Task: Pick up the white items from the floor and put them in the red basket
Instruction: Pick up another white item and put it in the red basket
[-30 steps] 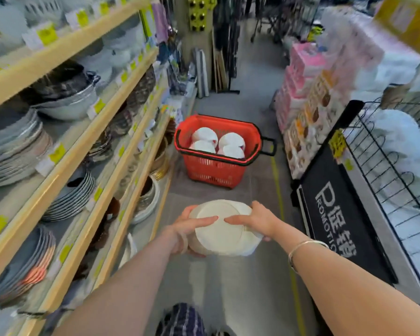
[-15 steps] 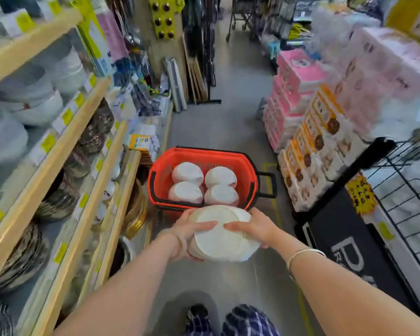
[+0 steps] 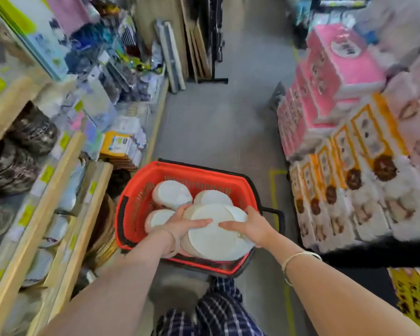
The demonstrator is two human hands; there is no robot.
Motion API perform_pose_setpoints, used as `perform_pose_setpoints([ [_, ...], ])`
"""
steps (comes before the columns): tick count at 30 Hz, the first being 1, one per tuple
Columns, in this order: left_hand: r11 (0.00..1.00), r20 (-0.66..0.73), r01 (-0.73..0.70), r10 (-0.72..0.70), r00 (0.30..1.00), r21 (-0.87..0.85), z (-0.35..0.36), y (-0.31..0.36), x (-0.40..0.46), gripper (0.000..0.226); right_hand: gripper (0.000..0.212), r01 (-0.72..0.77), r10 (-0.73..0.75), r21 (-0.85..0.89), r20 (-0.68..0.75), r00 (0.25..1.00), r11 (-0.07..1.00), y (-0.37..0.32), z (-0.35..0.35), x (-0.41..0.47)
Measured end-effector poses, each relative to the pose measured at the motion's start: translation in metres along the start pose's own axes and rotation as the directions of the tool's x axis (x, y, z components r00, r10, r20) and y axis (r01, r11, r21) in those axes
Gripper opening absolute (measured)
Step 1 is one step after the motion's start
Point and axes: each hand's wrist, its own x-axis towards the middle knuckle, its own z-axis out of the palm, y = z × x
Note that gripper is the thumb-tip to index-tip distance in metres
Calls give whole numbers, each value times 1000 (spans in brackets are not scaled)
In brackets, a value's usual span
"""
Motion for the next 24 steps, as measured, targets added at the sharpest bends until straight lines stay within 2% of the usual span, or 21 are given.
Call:
perform_pose_setpoints([
  [3, 1000, -29, -9, 10, 1000, 21, 0, 19, 42, 74, 80, -9, 9, -22, 10, 1000, 1000, -8, -10, 47],
  [7, 998, -29, 41, -39, 999, 47, -4, 39, 105, 67, 60, -21, 22, -67, 19, 1000, 998, -2, -12, 118],
  [14, 988, -25, 39, -36, 999, 148, -9, 60, 211, 77, 61, -52, 51, -38, -13, 999, 998, 21, -5, 222],
  [18, 990, 4, 51, -52, 999, 129, -3, 62, 253, 71, 53, -65, 64, -10, -37, 997, 998, 39, -6, 260],
  [24, 986, -1, 51, -52, 999, 156, 6, 47, 287, 67, 66, -70, 70, -59, 0, 998, 996, 66, -6, 292],
])
